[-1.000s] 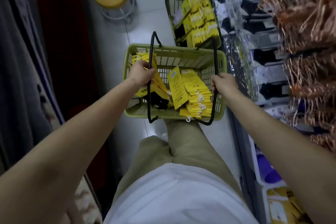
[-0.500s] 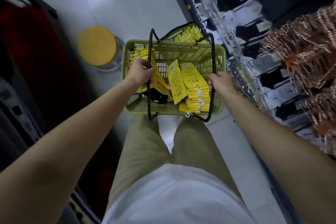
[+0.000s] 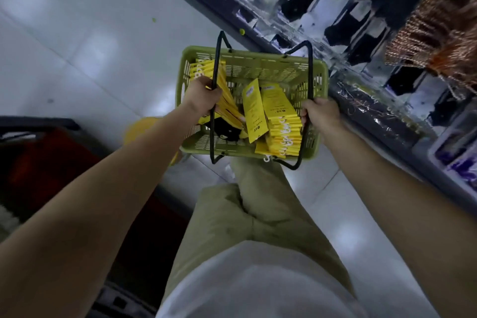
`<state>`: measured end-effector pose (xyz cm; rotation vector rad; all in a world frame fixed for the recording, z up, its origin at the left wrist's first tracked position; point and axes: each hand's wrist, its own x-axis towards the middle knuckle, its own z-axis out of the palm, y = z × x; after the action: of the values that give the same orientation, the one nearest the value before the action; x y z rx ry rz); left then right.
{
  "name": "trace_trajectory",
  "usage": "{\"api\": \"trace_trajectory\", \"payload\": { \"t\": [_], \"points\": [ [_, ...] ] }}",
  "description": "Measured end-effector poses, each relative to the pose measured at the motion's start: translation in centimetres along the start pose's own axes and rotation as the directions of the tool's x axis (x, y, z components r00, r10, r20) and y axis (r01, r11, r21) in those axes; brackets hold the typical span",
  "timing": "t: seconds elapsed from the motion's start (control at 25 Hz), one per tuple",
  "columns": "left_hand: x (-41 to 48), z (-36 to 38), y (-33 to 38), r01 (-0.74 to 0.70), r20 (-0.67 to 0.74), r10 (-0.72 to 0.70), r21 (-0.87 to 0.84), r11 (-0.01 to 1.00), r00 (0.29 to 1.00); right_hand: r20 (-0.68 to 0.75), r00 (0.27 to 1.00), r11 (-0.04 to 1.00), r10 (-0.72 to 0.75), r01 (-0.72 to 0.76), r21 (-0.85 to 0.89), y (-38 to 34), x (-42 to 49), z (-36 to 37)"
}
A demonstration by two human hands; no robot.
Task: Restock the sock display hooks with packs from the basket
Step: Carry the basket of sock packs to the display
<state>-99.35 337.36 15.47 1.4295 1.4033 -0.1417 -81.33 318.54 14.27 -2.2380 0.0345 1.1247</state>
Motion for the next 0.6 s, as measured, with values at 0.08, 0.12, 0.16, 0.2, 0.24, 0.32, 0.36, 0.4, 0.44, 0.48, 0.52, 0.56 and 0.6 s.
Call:
{"api": "trace_trajectory", "payload": {
  "t": [0.08,0.12,0.16,0.2,0.24,0.32,0.36,0.4,0.44,0.48,0.52,0.56,0.6],
  "points": [
    [2.4,-1.0,1.6,-0.021,0.031,0.02,0.036,0.999,0.999,-0.013,1.0,0.998,0.023,-0.022,0.058,-1.6,1.0,1.0],
    [3.7,-1.5,2.6,-0.033,0.047,0.03,0.06,0.998,0.998,-0.015,0.999,0.997,0.036,-0.035,0.072,-2.6,1.6,1.4],
    [4.6,-2.0,3.5,-0.044,0.061,0.039,0.082,0.996,0.997,-0.016,0.999,0.996,0.05,-0.049,0.076,-3.4,1.9,1.7],
    [5.4,-2.4,4.3,-0.051,0.069,0.045,0.098,0.994,0.997,-0.019,0.998,0.996,0.055,-0.054,0.072,-4.3,2.1,2.0],
    [6.2,-3.0,5.2,-0.059,0.076,0.051,0.111,0.992,0.996,-0.019,0.998,0.996,0.061,-0.059,0.071,-5.3,2.3,2.3],
    [7.9,-4.4,7.0,-0.076,0.094,0.064,0.128,0.989,0.994,-0.022,0.997,0.995,0.072,-0.07,0.076,-7.5,2.6,3.1],
    [8.6,-5.2,7.7,-0.08,0.101,0.067,0.136,0.988,0.993,-0.026,0.996,0.993,0.082,-0.08,0.082,-8.5,2.8,3.5],
    [9.4,-6.0,8.4,-0.09,0.106,0.075,0.145,0.985,0.992,-0.033,0.996,0.992,0.085,-0.082,0.093,-9.5,3.1,3.9],
    [10.3,-6.7,9.0,-0.102,0.114,0.084,0.156,0.983,0.99,-0.038,0.995,0.991,0.089,-0.085,0.106,-10.4,3.4,4.5],
    [11.2,-7.3,9.5,-0.113,0.122,0.093,0.164,0.98,0.988,-0.045,0.995,0.989,0.093,-0.088,0.115,-11.2,3.7,5.0],
    [12.4,-8.1,10.0,-0.121,0.13,0.099,0.171,0.978,0.987,-0.057,0.994,0.988,0.098,-0.09,0.126,-12.2,4.1,5.6],
    [13.5,-9.0,10.3,-0.125,0.138,0.101,0.172,0.977,0.985,-0.068,0.992,0.986,0.107,-0.097,0.137,-13.0,4.4,6.4],
    [14.6,-9.9,10.6,-0.13,0.148,0.104,0.177,0.976,0.983,-0.079,0.991,0.983,0.112,-0.099,0.153,-13.8,4.8,7.3]
  ]
}}
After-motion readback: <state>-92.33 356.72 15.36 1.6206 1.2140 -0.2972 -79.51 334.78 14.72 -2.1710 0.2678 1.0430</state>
